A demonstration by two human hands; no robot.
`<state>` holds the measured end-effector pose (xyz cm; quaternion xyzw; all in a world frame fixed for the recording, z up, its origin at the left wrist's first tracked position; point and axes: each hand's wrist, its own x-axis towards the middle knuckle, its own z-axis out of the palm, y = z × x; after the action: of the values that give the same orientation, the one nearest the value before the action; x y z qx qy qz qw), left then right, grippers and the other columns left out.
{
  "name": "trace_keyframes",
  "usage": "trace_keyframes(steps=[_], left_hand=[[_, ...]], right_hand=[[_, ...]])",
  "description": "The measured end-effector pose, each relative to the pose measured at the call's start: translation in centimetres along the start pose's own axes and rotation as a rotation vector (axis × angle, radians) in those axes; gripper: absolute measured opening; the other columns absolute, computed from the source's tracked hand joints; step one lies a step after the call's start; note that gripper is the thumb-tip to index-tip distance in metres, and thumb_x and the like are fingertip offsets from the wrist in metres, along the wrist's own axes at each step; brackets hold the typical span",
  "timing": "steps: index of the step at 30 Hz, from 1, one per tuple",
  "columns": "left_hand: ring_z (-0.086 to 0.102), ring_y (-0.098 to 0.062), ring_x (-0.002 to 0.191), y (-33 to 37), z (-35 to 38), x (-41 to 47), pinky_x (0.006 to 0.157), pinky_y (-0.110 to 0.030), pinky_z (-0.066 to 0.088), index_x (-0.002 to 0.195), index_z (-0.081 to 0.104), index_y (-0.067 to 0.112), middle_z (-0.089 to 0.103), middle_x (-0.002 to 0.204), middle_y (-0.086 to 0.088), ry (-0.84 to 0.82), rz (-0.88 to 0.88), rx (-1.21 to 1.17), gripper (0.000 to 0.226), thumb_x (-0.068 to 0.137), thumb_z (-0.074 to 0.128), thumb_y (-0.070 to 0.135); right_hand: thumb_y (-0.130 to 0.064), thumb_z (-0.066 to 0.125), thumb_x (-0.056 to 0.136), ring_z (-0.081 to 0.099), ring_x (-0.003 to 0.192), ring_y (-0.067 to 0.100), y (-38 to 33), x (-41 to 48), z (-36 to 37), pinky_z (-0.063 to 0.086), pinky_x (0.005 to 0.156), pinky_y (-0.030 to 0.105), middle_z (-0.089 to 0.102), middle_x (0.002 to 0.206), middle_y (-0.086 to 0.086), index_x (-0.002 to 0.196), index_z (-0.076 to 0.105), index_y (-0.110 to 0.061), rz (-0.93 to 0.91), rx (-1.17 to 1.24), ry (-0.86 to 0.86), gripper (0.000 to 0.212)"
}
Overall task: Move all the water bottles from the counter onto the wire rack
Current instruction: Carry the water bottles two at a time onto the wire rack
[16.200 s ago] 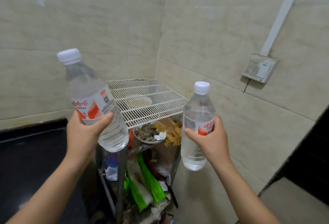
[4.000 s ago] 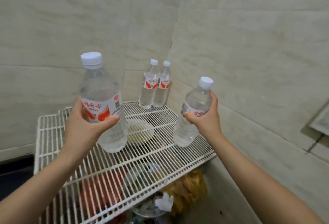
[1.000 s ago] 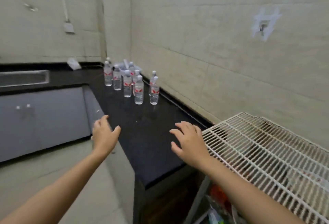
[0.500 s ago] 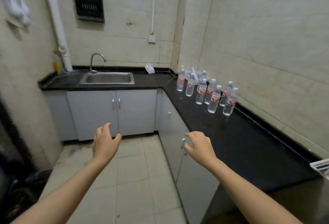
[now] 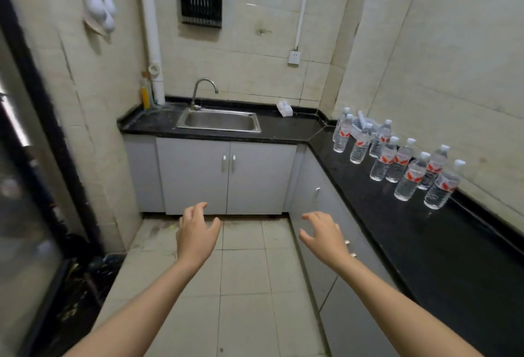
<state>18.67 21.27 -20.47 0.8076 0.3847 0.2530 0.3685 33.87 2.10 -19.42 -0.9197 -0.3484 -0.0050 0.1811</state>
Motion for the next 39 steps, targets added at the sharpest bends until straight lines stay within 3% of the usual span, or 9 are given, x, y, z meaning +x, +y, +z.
trace_keyframes(steps=[8,20,22,33,39], left_hand=[[0.036,-0.03,0.127,0.2,1.7,14.0,0.103,-0.038,0.03,0.131,0.041,0.007,0.039,0.137,-0.016,0.038,0.035,0.034,0.045,0.088,0.051,0.018],[0.047,-0.027,0.113,-1.1,4.9,33.0,0.097,-0.038,0.036,0.126,0.047,0.006,0.043,0.133,-0.016,0.026,0.028,-0.018,0.04,0.088,0.053,0.015],[0.048,-0.025,0.107,-2.0,6.3,36.1,0.095,-0.038,0.037,0.125,0.047,0.005,0.044,0.131,-0.017,0.006,0.017,-0.034,0.039,0.088,0.053,0.014],[0.049,-0.033,0.116,0.0,14.9,58.4,0.099,-0.041,0.038,0.124,0.049,0.006,0.045,0.132,-0.016,-0.162,0.124,-0.133,0.038,0.087,0.054,0.013],[0.049,-0.036,0.115,3.4,21.8,65.9,0.099,-0.041,0.038,0.119,0.053,0.001,0.05,0.124,-0.021,-0.332,0.238,-0.14,0.037,0.083,0.058,0.007]], right_hand=[[-0.023,0.055,0.088,0.041,0.125,0.025,0.9,14.5,2.5,0.034,0.103,0.036,0.053,0.129,0.008,0.124,0.051,-0.009,-0.016,0.088,0.094,0.039],[-0.027,0.048,0.091,0.037,0.128,0.018,-1.5,33.5,7.5,0.032,0.105,0.032,0.048,0.134,0.003,0.129,0.046,-0.013,-0.039,0.116,-0.043,0.04],[-0.027,0.049,0.091,0.037,0.128,0.019,-0.8,35.9,8.5,0.033,0.105,0.031,0.048,0.134,0.003,0.129,0.046,-0.013,-0.01,0.1,-0.054,0.04],[-0.026,0.052,0.089,0.039,0.126,0.022,2.8,52.9,8.4,0.032,0.104,0.031,0.05,0.131,0.006,0.126,0.05,-0.012,0.25,-0.001,0.08,0.039],[-0.028,0.05,0.09,0.039,0.126,0.02,5.3,55.4,8.9,0.031,0.104,0.029,0.05,0.13,0.003,0.126,0.049,-0.013,0.43,-0.038,0.069,0.039]])
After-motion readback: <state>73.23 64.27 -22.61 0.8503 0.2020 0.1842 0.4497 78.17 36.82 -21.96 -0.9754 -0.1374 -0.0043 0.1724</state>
